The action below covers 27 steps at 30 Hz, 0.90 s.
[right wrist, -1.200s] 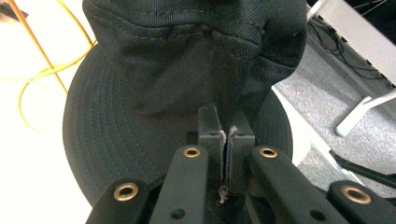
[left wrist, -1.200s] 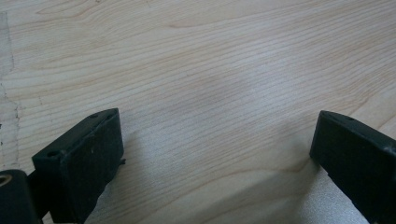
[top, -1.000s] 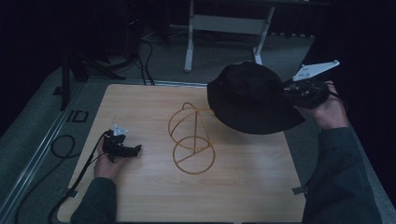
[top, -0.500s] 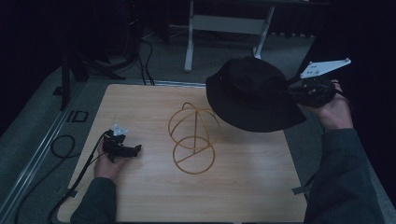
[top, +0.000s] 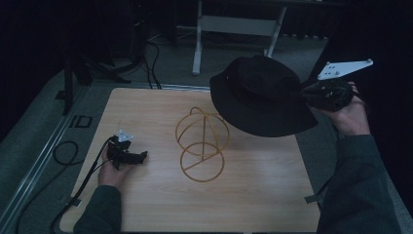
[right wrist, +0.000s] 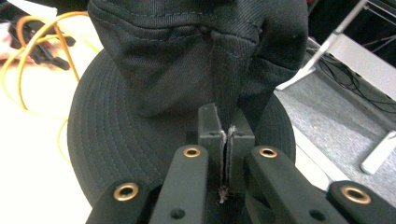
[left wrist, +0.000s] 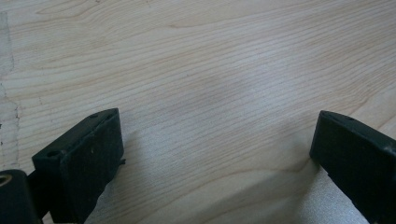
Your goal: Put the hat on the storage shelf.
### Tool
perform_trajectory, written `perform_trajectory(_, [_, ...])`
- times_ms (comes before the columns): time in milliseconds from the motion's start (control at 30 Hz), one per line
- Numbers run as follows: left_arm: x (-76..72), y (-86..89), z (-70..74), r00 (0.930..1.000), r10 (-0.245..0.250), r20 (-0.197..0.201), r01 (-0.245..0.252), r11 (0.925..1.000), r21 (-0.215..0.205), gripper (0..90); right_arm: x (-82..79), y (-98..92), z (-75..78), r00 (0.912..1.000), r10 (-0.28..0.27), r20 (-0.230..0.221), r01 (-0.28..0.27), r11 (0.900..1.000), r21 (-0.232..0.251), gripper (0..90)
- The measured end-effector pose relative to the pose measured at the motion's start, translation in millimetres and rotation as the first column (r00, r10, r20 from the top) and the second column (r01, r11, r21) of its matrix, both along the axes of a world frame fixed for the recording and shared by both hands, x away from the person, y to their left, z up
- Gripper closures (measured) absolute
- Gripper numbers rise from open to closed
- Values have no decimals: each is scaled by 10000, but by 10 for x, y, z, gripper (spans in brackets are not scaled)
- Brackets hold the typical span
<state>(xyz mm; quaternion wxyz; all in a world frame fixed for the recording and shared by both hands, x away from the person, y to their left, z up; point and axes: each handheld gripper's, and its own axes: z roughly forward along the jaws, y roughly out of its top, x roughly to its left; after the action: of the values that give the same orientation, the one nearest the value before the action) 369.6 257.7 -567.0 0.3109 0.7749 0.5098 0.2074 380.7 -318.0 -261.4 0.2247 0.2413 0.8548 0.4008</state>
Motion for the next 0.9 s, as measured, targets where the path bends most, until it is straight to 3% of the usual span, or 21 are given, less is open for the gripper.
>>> perform_trajectory(900, [0, 0, 0, 10000, 3, -7, -3, 10000, -7, 28, -4, 67, 77, 9967, 798, 131, -805, 9945, 665, 884])
